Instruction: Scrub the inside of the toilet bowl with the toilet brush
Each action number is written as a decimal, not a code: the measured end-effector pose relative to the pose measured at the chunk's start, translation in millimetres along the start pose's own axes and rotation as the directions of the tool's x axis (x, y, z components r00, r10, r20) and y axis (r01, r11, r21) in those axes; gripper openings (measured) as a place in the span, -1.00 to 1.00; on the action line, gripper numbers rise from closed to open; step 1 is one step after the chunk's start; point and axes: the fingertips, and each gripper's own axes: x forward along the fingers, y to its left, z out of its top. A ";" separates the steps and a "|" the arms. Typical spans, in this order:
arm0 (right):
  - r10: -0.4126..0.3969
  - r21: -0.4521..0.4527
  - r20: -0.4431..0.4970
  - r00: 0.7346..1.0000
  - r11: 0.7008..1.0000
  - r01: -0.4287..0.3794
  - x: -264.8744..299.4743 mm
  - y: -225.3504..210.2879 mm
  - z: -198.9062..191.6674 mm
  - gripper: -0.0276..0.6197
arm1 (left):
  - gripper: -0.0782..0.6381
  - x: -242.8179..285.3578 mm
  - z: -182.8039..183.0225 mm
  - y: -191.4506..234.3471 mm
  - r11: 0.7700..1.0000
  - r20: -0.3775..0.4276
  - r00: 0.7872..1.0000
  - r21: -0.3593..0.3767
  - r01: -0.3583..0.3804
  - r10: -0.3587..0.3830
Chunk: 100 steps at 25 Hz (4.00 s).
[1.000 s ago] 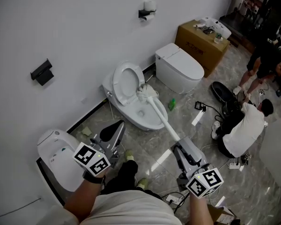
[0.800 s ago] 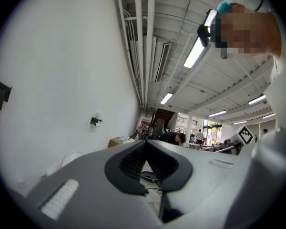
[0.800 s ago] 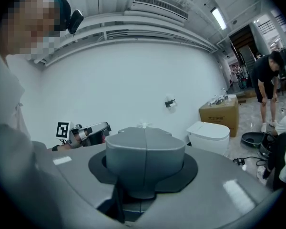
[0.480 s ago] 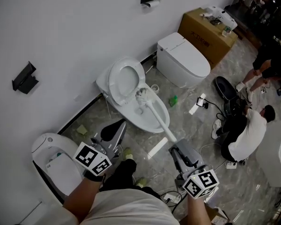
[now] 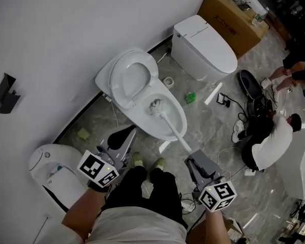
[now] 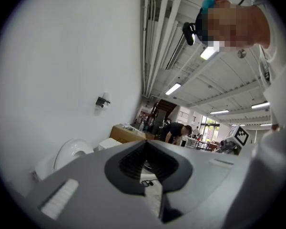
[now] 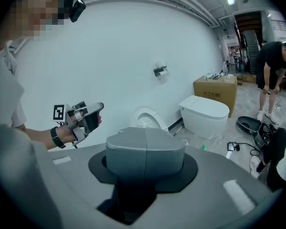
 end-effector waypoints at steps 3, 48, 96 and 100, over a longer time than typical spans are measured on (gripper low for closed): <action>0.005 0.022 -0.065 0.998 1.000 -0.004 34.5 -27.2 -17.0 -0.46 | -0.77 20.0 -20.4 19.1 1.000 -0.030 1.000 -0.003 -0.003 0.003; 0.277 0.066 -0.468 0.839 0.958 -0.279 399.7 -195.9 -298.1 -0.45 | -0.77 136.9 -359.5 168.0 0.981 -0.240 0.965 -0.131 -0.144 0.110; -0.166 -0.062 -0.313 0.935 0.986 0.154 378.7 -306.8 -227.6 -0.46 | -0.77 169.2 -373.9 127.9 0.983 -0.227 0.974 -0.183 -0.033 -0.010; -0.204 -0.092 -0.347 0.916 0.979 0.183 357.3 -311.7 -229.7 -0.46 | -0.77 164.5 -370.1 117.4 0.983 -0.227 0.974 -0.183 -0.026 -0.016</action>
